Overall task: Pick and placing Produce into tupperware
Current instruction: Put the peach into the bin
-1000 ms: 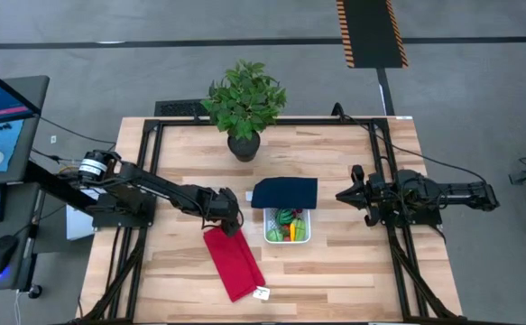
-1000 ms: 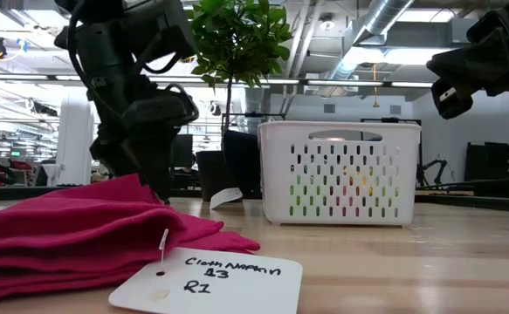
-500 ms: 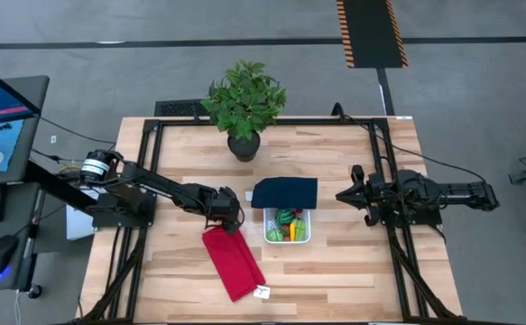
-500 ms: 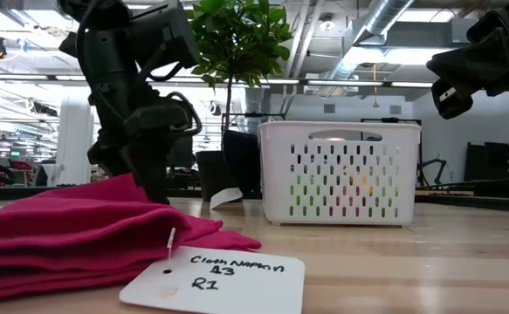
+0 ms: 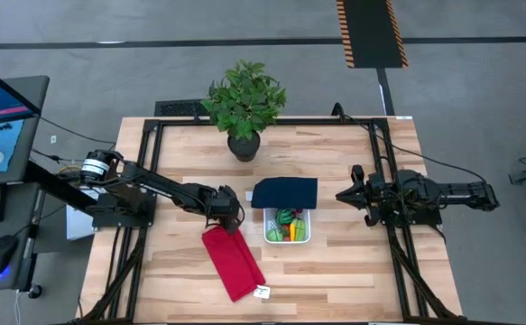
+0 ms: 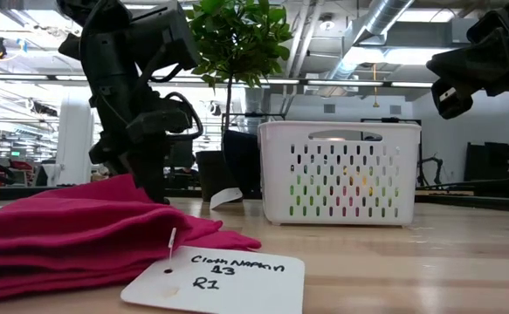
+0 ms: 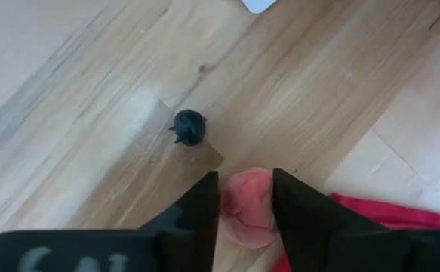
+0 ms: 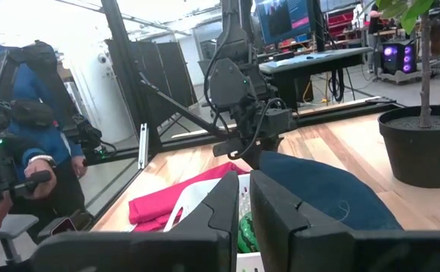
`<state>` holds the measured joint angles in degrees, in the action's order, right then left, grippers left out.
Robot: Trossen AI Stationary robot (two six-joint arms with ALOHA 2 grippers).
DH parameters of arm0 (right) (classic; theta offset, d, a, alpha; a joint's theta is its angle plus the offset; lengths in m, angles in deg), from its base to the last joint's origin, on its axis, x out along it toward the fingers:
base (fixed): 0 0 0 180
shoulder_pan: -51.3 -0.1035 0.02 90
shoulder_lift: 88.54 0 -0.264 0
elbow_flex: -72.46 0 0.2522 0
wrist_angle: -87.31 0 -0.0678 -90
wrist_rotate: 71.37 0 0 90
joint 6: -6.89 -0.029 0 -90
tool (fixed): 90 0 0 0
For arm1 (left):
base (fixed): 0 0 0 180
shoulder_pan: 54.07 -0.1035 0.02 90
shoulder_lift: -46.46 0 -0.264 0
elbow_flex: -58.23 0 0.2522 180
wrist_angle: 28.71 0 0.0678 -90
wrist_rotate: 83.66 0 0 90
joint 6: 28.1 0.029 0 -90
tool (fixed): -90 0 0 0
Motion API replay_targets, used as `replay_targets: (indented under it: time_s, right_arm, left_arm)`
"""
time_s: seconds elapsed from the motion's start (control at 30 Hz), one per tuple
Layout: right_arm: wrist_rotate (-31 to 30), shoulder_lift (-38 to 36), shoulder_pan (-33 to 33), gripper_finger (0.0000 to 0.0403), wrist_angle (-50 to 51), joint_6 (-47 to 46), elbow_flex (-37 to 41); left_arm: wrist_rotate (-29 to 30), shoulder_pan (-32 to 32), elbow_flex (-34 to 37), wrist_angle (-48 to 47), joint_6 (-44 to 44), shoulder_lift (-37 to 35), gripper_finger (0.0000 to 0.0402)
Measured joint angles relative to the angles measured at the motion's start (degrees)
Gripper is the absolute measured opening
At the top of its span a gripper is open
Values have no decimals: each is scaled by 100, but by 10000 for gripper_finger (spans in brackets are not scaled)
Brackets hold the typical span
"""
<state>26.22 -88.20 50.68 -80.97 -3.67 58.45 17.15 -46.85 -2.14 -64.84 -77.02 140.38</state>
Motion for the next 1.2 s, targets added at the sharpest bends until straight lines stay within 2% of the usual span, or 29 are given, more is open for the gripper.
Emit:
replay_targets:
  time_s: [0.13,0.27,0.63,1.2]
  right_arm:
    - [0,2,2,59,-1,0,0]
    - [0,2,0,59,0,0,0]
    - [0,1,0,59,1,0,0]
    - [0,1,0,59,0,0,0]
  left_arm:
    - [41,0,0,7,-2,-1,83]
    - [47,0,0,7,18,-1,76]
    - [350,0,-1,318,-181,-2,87]
    - [355,0,-2,538,-162,-5,89]
